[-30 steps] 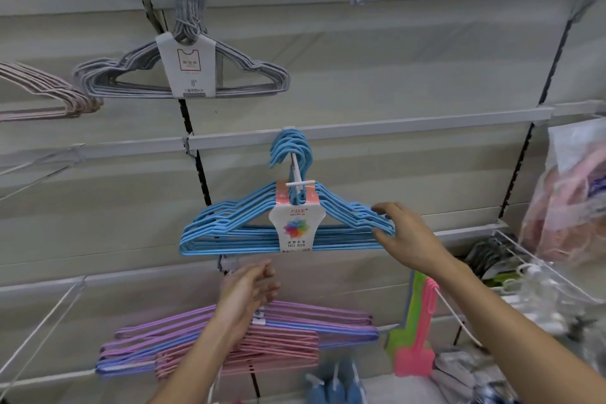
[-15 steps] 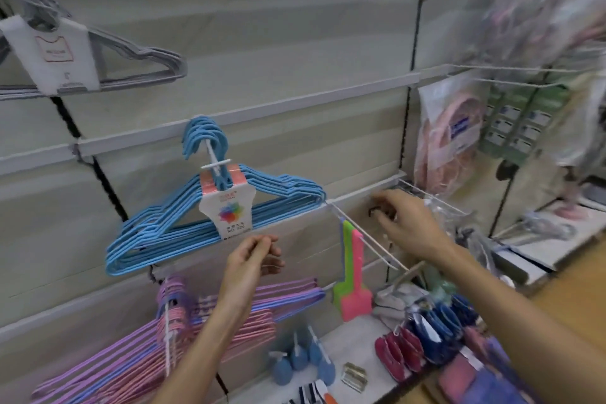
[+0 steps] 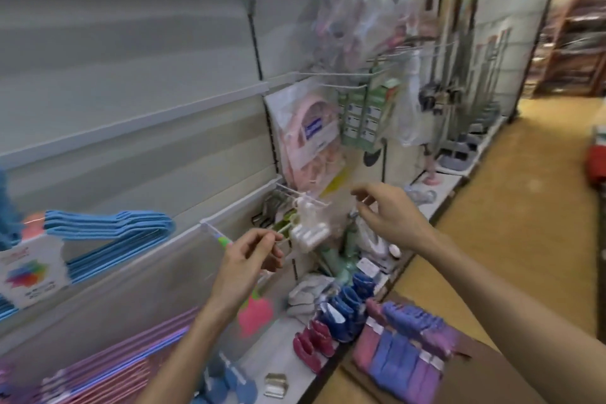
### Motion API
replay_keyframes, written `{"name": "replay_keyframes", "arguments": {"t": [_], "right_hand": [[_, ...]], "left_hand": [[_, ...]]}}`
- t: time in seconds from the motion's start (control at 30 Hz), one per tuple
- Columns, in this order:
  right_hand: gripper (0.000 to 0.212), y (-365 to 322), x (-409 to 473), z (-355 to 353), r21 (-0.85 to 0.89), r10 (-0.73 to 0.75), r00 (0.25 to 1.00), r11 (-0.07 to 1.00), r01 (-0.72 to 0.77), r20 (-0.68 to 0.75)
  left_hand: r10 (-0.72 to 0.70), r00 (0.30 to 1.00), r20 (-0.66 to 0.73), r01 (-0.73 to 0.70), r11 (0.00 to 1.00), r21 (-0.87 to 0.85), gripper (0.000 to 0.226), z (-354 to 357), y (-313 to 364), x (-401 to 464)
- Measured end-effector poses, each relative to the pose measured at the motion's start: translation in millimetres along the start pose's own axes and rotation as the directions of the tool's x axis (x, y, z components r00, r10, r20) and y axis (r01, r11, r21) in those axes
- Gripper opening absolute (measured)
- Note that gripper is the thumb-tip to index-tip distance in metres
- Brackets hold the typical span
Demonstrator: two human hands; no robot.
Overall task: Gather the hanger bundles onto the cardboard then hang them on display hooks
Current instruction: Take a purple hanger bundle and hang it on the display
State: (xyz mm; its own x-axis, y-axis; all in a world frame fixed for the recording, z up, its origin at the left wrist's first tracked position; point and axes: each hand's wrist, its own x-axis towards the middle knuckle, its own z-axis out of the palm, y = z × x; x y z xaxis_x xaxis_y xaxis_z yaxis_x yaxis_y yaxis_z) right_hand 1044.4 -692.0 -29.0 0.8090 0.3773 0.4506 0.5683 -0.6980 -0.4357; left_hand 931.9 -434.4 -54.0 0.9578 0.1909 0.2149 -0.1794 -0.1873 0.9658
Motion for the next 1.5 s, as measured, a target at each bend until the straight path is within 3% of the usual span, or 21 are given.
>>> {"name": "replay_keyframes", "arguments": {"t": [0.33,0.5,0.83,1.17,1.33,1.5], "right_hand": [[0.036,128.3,-54.9,-80.7,-0.01,0.21,0.973,0.977,-0.212,-0.09],[0.025,171.7,-81.5,-102.9,-0.016,0.308,0.945,0.95,-0.311,-0.11],[0.028,225.8,-126.4,-101.3,-0.035,0.58,0.806,0.808,-0.588,-0.119],[0.03,293.0,-160.3,-30.3,-0.033,0.795,0.597,0.597,-0.802,-0.107],[0.03,351.9,-196.7,37.3,-0.025,0.841,0.533,0.533,-0.846,-0.096],[0.033,412.3,-254.9,133.5,-0.024,0.863,0.5,0.5,-0.866,-0.069]], "left_hand": [[0.018,0.977,0.215,-0.025,0.999,0.028,0.02,157.3,8.7,29.0],[0.017,0.948,0.318,-0.045,0.996,0.078,0.019,205.1,5.3,34.0],[-0.052,0.853,0.519,0.015,0.997,0.076,0.018,262.2,-33.9,74.2],[-0.064,0.701,0.711,0.005,0.996,0.085,0.018,332.3,-111.9,131.6],[-0.088,0.661,0.745,0.013,0.994,0.106,0.017,371.7,-207.5,133.7],[-0.108,0.667,0.737,0.018,0.991,0.13,0.019,409.3,-332.8,122.3]]}}
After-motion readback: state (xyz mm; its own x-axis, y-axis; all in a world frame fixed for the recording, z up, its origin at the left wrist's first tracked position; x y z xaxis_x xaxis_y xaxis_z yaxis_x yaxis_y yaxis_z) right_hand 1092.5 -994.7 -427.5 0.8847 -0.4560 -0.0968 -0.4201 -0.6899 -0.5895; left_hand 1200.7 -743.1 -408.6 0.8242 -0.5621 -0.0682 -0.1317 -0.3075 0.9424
